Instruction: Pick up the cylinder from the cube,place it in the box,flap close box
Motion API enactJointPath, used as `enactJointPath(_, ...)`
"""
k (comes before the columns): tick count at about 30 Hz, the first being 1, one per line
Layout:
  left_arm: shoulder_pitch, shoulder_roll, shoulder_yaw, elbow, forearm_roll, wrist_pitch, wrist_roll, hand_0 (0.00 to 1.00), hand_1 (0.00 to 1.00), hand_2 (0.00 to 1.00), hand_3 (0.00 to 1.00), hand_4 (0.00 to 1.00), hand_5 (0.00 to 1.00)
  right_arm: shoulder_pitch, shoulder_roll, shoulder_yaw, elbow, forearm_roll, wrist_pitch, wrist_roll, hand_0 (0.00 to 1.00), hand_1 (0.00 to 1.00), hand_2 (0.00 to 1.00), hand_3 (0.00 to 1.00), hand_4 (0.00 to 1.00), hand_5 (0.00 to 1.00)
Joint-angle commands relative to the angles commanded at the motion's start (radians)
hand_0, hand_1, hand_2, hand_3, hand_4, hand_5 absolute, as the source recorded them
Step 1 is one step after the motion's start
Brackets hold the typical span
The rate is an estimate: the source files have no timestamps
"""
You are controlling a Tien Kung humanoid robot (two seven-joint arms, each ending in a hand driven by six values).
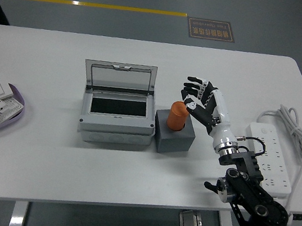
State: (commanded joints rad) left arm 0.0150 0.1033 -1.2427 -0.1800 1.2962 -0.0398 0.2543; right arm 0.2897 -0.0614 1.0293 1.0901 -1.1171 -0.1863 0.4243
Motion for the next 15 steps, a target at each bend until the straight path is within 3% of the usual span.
enactJointPath(15,0.000,-0.002,0.008,0.000,-0.004,0.000,0.000,0.598,0.580,0.556,0.598,0.660,0.258,0.000,-0.002,-0.073,-0.004,-0.008,-0.003,-0.018,0.752,0.660,0.640,0.670,0.696,0.148)
